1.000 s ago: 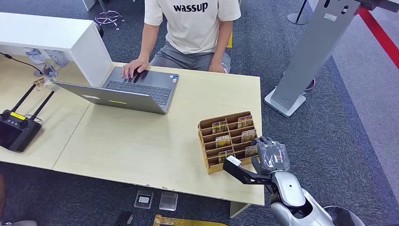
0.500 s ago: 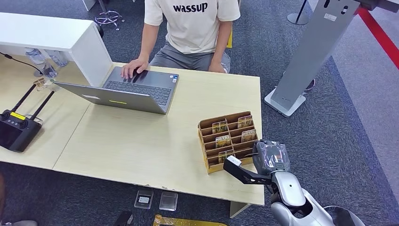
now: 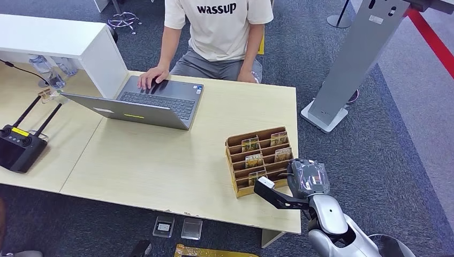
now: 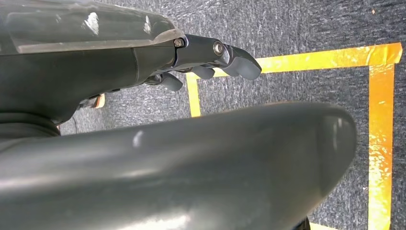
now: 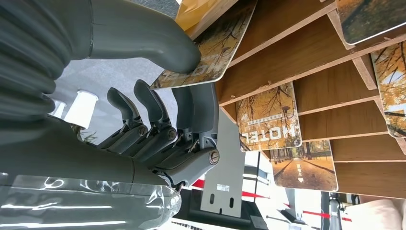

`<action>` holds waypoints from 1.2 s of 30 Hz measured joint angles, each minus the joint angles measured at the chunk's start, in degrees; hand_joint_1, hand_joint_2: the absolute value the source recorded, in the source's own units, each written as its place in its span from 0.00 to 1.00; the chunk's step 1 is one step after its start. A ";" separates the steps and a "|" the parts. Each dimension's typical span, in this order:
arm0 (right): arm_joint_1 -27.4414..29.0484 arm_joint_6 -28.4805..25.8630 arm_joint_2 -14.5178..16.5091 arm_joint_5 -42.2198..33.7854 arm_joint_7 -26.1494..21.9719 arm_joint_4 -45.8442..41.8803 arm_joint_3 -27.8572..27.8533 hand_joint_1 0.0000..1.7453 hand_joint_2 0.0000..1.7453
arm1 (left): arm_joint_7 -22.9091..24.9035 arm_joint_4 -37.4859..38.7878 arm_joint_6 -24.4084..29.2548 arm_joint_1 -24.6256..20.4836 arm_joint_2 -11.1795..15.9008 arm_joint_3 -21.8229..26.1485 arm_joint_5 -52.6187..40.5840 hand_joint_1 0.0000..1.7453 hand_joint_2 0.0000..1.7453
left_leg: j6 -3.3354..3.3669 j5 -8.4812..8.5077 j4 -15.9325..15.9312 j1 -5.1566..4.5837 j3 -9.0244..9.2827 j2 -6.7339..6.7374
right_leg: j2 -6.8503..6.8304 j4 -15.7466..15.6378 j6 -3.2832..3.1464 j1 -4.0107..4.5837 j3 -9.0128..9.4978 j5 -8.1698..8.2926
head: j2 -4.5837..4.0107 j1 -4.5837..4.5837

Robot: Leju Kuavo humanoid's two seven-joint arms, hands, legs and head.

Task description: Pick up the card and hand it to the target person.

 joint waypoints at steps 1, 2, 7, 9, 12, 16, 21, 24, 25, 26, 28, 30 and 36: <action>-0.02 -0.03 0.01 -0.02 0.00 -0.01 0.00 0.87 1.00 | -0.01 0.00 0.11 0.00 0.00 -0.01 0.04 0.00 0.00 | 0.00 0.00 0.00 0.00 0.00 0.00 | 0.00 0.00 0.00 0.00 0.00 0.00 | 0.00 0.00; -0.05 -0.05 0.00 -0.05 0.01 -0.03 -0.01 0.87 1.00 | 0.00 0.00 0.29 0.00 0.00 -0.01 0.10 0.00 0.00 | 0.00 0.00 0.00 0.00 0.00 0.00 | 0.00 0.00 0.00 0.00 0.00 0.00 | 0.00 0.01; -0.40 -0.07 -0.30 -0.68 0.76 -1.28 -0.27 0.87 1.00 | 0.34 0.00 1.12 -0.01 0.00 -0.01 0.43 0.00 0.00 | 0.00 0.00 0.00 0.00 0.00 0.00 | 0.00 0.00 0.00 0.00 0.00 0.00 | 0.00 0.00; -0.85 0.19 -0.72 -1.93 1.32 -2.59 -0.53 0.87 1.00 | 0.38 0.00 1.10 0.00 0.00 -0.01 0.60 0.00 0.00 | 0.00 0.00 0.00 0.00 0.00 0.00 | 0.00 0.00 0.00 0.00 -0.01 0.00 | 0.00 -0.01; -2.78 1.70 -1.84 -6.44 2.66 -6.10 -1.44 0.87 1.00 | 0.26 0.00 1.08 0.05 0.01 -0.01 1.04 0.00 0.00 | 0.00 0.00 0.01 0.00 0.01 0.01 | 0.02 0.00 0.00 0.00 -0.01 0.01 | 0.00 -0.02; -6.12 3.64 -3.52 -11.50 4.05 -11.74 -2.81 0.87 1.00 | 0.15 0.00 1.15 0.12 0.04 -0.01 1.39 0.00 0.00 | 0.00 0.01 0.02 0.00 0.03 0.01 | 0.02 0.00 0.00 0.00 0.00 0.01 | 0.00 0.02; -9.01 3.27 -4.65 -13.17 4.23 -18.80 -3.88 0.87 1.00 | -0.03 0.00 1.63 0.24 0.04 -0.01 2.08 0.00 0.00 | 0.00 0.00 0.02 0.00 0.01 0.00 | 0.02 0.01 0.00 0.00 -0.01 0.01 | 0.00 -0.02; -10.06 1.62 -4.32 -13.50 1.97 -21.19 -4.13 0.87 1.00 | -0.11 0.00 1.76 0.23 0.02 -0.02 2.18 0.00 0.00 | 0.00 0.00 0.01 0.00 -0.02 0.00 | 0.01 0.01 0.00 0.00 -0.01 0.01 | 0.00 -0.02; -10.28 1.04 -3.97 -13.76 0.80 -21.52 -4.09 0.87 1.00 | -0.11 -0.01 1.78 0.20 -0.02 -0.03 2.18 0.00 0.00 | 0.00 0.00 0.01 0.00 -0.03 0.00 | 0.01 0.01 0.00 0.00 0.00 0.01 | 0.00 -0.03; -10.45 0.46 -3.54 -14.05 -0.49 -21.69 -4.02 0.87 1.00 | -0.08 -0.01 1.81 0.14 -0.05 -0.04 2.18 0.00 0.00 | 0.00 0.00 0.01 0.00 -0.03 0.00 | 0.01 0.01 0.00 0.00 0.00 0.01 | 0.00 -0.03; -10.62 -0.80 -2.48 -14.70 -2.98 -21.58 -3.72 0.87 1.00 | 0.08 -0.04 1.85 -0.04 -0.18 -0.08 2.15 0.00 0.00 | 0.00 0.00 0.01 0.00 -0.04 0.00 | 0.00 0.02 0.00 0.00 0.01 0.01 | 0.00 -0.02; -10.71 -2.83 -1.11 -15.49 -5.90 -20.73 -3.23 0.87 1.00 | 0.48 -0.08 1.84 -0.30 -0.36 -0.20 1.91 0.00 0.00 | 0.00 0.01 0.00 0.00 -0.05 -0.01 | -0.01 0.03 0.00 0.00 0.02 0.01 | 0.00 -0.01; -10.97 -14.10 4.43 -18.03 -17.15 -11.94 -1.69 0.87 1.00 | 1.73 -0.32 2.01 -1.66 -1.20 -0.70 0.82 0.00 0.00 | 0.00 0.01 0.00 0.00 -0.06 -0.02 | -0.03 0.05 0.00 0.00 0.02 0.01 | 0.00 0.02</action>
